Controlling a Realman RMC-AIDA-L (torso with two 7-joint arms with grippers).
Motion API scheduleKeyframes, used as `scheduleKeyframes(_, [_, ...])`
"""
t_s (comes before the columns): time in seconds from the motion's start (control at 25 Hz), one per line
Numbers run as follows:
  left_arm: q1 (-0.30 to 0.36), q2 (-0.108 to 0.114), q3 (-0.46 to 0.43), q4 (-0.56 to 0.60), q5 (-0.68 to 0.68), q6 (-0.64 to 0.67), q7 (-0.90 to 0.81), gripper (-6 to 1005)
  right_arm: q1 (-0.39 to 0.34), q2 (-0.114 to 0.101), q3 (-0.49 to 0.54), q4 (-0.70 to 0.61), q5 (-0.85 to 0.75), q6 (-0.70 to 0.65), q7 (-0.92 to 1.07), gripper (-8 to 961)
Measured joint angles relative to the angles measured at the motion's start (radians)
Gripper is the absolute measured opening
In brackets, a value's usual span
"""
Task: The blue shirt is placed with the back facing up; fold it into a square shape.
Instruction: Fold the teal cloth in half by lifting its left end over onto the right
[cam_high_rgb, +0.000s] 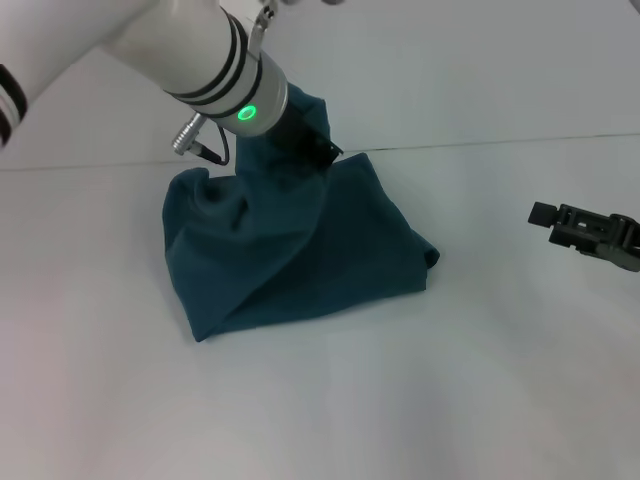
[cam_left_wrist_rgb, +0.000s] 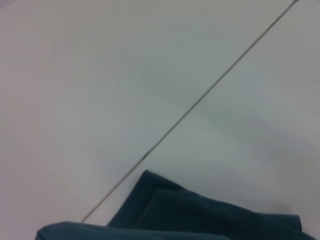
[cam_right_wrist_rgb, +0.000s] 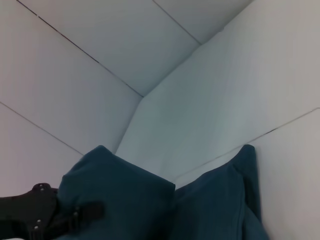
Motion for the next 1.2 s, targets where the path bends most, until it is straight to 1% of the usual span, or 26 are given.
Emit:
scheduleKeyframes(0.36, [-0.015, -0.002, 0.002, -0.053, -0.007, -0.013, -0.008, 82, 0.001, 0.000, 0.000, 0.000, -0.002, 0.006, -0.001, 814])
scheduleKeyframes(0.6, [-0.048, 0.001, -0.013, -0.112, -0.009, -0.026, -0.016, 81, 0.005, 0.000, 0.000, 0.000, -0.014, 0.008, -0.001, 812])
scheduleKeyframes(0.76, [-0.043, -0.003, -0.007, -0.102, -0.010, -0.057, -0.016, 80, 0.005, 0.000, 0.000, 0.000, -0.015, 0.009, -0.001, 811])
scheduleKeyframes(0.96, [-0.032, -0.008, -0.008, -0.076, -0.045, -0.093, -0.011, 212, 0.001, 0.000, 0.000, 0.000, -0.016, 0.012, -0.001, 810])
scheduleKeyframes(1.08, [0.024, -0.006, -0.014, 0.002, -0.144, -0.121, 0.003, 495, 0.000, -0.001, 0.000, 0.000, -0.016, 0.015, -0.001, 809])
scheduleKeyframes(1.12, [0.049, -0.003, -0.022, 0.033, -0.189, -0.125, 0.011, 501, 0.000, -0.002, 0.000, 0.001, -0.016, 0.016, -0.001, 809])
scheduleKeyframes(1.2, [0.071, 0.001, -0.061, 0.057, -0.229, -0.111, 0.016, 514, 0.000, -0.003, 0.000, 0.001, -0.016, 0.017, -0.001, 809])
